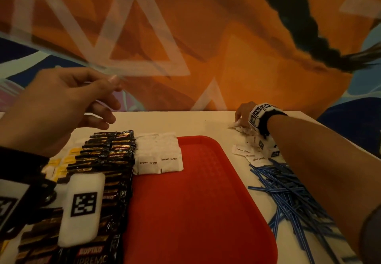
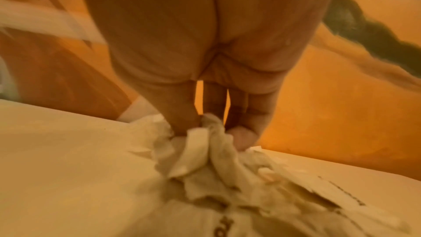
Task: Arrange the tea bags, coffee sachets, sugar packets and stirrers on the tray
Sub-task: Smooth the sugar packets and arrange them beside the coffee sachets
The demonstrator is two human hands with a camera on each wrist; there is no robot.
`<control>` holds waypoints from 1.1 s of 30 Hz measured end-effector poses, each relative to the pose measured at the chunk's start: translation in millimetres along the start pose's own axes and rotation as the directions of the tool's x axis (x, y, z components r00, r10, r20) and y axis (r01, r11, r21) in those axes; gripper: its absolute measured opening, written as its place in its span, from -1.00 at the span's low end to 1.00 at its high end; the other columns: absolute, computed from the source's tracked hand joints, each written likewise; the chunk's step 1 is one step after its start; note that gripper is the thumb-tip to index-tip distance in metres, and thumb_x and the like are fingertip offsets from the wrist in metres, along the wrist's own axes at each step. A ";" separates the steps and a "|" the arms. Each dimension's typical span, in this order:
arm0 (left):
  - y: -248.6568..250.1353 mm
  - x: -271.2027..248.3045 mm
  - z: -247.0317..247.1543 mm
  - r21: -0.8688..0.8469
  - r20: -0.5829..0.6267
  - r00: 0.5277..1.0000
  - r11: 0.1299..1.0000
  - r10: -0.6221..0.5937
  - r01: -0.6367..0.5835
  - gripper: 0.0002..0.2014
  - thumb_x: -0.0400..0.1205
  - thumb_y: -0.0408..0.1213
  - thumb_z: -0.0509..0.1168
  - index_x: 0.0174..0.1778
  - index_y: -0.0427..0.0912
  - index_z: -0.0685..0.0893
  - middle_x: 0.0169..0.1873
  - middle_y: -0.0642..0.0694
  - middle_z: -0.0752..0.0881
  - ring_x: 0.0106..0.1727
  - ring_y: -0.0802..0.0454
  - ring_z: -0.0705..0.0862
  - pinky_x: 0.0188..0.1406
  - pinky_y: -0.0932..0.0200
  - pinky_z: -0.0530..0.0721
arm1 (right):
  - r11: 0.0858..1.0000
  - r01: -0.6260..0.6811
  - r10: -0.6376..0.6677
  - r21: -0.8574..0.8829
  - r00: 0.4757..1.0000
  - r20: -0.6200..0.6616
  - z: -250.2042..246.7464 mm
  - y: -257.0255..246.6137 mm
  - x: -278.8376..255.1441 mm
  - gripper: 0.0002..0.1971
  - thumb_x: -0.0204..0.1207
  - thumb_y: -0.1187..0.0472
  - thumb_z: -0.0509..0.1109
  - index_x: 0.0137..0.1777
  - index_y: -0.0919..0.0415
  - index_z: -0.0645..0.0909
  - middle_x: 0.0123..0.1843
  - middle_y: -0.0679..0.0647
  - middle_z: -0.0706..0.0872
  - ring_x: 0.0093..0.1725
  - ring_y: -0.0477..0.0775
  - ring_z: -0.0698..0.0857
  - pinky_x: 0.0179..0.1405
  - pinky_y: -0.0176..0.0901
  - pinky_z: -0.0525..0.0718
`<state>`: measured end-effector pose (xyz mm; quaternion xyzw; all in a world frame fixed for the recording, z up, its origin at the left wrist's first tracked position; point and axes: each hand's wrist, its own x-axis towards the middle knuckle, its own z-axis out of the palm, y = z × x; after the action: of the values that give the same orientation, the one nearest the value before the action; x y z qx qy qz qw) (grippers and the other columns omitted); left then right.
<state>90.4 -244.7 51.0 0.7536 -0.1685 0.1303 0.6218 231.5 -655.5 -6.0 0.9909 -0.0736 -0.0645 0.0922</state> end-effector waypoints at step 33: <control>22.4 -19.7 32.0 -0.837 0.314 0.880 0.333 -0.356 0.433 -0.72 0.73 -0.11 0.26 0.33 -0.09 0.57 0.07 -0.06 0.69 0.20 0.00 0.69 0.21 0.10 0.68 | 0.548 0.788 -0.280 0.282 0.491 -0.825 -88.2 -219.8 -229.0 -0.67 0.36 0.36 0.42 0.10 0.12 0.51 -0.16 0.06 0.72 -0.18 0.14 0.65 -0.23 0.03 0.62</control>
<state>62.8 -278.1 56.8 0.3341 -0.0464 -0.1603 0.9276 48.9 -390.4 63.8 0.8678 0.2873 0.3157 -0.2543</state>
